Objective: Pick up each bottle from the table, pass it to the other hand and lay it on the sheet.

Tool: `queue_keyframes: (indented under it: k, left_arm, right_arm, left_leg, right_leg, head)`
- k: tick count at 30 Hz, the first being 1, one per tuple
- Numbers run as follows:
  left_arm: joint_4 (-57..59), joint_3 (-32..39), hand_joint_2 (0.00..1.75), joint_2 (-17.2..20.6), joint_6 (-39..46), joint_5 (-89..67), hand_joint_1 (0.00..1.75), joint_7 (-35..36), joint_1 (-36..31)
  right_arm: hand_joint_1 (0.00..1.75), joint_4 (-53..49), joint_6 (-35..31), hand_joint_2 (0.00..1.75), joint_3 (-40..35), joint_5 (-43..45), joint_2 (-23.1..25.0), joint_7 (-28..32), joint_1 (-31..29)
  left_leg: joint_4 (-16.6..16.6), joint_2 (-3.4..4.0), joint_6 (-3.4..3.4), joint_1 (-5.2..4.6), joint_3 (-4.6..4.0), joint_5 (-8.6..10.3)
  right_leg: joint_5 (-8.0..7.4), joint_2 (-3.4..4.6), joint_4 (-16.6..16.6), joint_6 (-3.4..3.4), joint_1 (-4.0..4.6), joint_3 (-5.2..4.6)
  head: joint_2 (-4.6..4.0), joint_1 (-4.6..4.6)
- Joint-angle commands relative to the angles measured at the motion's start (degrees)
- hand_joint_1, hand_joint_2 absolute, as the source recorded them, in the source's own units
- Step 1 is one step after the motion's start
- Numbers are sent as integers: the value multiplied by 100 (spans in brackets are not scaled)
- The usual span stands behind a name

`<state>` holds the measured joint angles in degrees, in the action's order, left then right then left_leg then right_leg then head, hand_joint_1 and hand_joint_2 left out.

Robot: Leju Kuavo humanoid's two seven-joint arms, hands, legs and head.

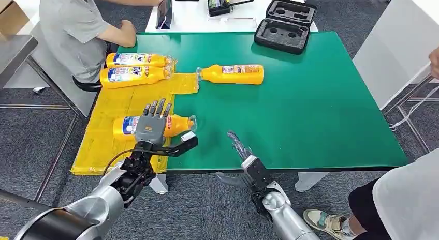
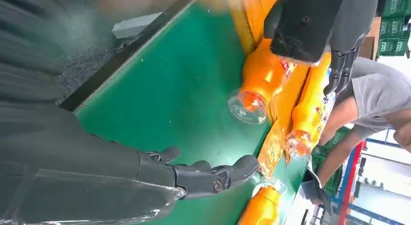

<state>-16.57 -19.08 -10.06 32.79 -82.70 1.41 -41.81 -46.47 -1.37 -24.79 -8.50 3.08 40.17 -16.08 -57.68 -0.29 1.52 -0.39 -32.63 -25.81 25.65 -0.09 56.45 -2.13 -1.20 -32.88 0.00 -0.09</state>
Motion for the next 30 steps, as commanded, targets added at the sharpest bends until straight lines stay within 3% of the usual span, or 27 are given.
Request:
queue_keyframes:
  k: [1, 3, 6, 8, 12, 15, 16, 21, 22, 23, 24, 26, 30]
  left_arm:
    - [-2089, 1040, 175, -837, -1174, 3628, 0, -4141, 984]
    - [-3254, 486, 175, -544, -1613, 4374, 0, -4141, 1659]
    - [-3731, 255, 175, -343, -1749, 5005, 0, -4141, 1998]
    - [-4311, -47, 175, -167, -1947, 5757, 0, -4141, 2277]
    - [-4770, -662, 175, 68, -1954, 6668, 0, -4141, 2512]
    - [-4614, -773, 175, 16, -1546, 6461, 0, -4141, 2469]
    - [-4557, -800, 175, 9, -1522, 6486, 0, -4141, 2447]
    - [-4594, -1077, 175, 57, -1386, 6901, 0, -4141, 2450]
    - [-4611, -1134, 175, 86, -1255, 6947, 0, -4141, 2464]
    - [-4611, -1134, 175, 86, -1255, 6947, 0, -4141, 2464]
    - [-4546, -1133, 175, 94, -1138, 6970, 0, -4141, 2472]
    - [-4427, -1063, 175, 63, -1192, 7064, 0, -4141, 2469]
    - [-4136, -913, 175, -41, -1046, 7105, 0, -4141, 2477]
  right_arm:
    - [0, -547, -101, 175, 462, 92, -224, -17, 290]
    - [0, -707, -41, 175, 522, 100, -222, -17, 347]
    - [0, -870, -26, 175, 534, 76, -225, -17, 456]
    - [0, -1017, 33, 175, 506, 72, -216, -17, 526]
    - [0, -1361, -202, 175, 127, -55, -332, -17, 615]
    - [0, -1422, -294, 175, 34, -56, -323, -17, 616]
    - [0, -1458, -353, 0, 16, -65, -323, -17, 620]
    - [0, -1770, -689, 0, 137, 31, -223, -17, 714]
    - [0, -2220, -1075, 175, 164, -32, -205, -17, 820]
    - [0, -2220, -1075, 175, 164, -32, -205, -17, 820]
    - [0, -2920, -1597, 175, 111, 55, -170, -17, 1003]
    - [0, -3315, -1236, 175, 236, 385, -83, -17, 1148]
    - [0, -3919, -1909, 175, 223, 126, 111, -17, 1421]
  left_leg:
    - [0, -34, -2, 1, -2, 2]
    - [-6, -40, -5, 9, 9, -7]
    - [7, 16, -10, 5, 22, -16]
    - [4, 13, -4, -4, 8, -10]
    - [-1, 8, -7, 1, 4, -12]
    - [-1, 12, -6, 5, 1, -12]
    - [1, 6, -2, -1, -3, -7]
    - [-2, 8, -5, 9, 5, -10]
    - [-2, 6, -2, 6, -1, -8]
    - [-2, 4, -2, 2, -3, -8]
    - [-2, 4, -2, 3, -5, -8]
    - [-2, 4, -3, 2, -3, -9]
    - [-1, 1, -9, 9, 8, -12]
  right_leg:
    - [6, -33, -7, 2, 1, 9]
    - [9, -38, -11, 6, 8, 27]
    - [2, 15, -17, 11, 4, 26]
    - [1, 11, -6, 8, -5, 9]
    - [2, 9, -4, 11, 5, 4]
    - [1, 8, -4, 9, 10, 4]
    - [1, 3, -2, 5, 4, -1]
    - [2, 5, -5, 10, 10, 10]
    - [1, 3, -3, 8, 7, 4]
    - [3, 1, 1, 8, 2, 0]
    - [2, 1, -1, 7, 3, 0]
    - [4, 2, 1, 10, 3, 1]
    - [8, -2, -2, 14, 10, 13]
  head:
    - [0, 0]
    - [0, 2]
    - [0, 2]
    - [0, 0]
    - [0, 0]
    - [0, 0]
    - [0, 0]
    - [0, 0]
    - [0, 2]
    - [0, 2]
    - [0, 0]
    - [0, 2]
    - [0, 2]
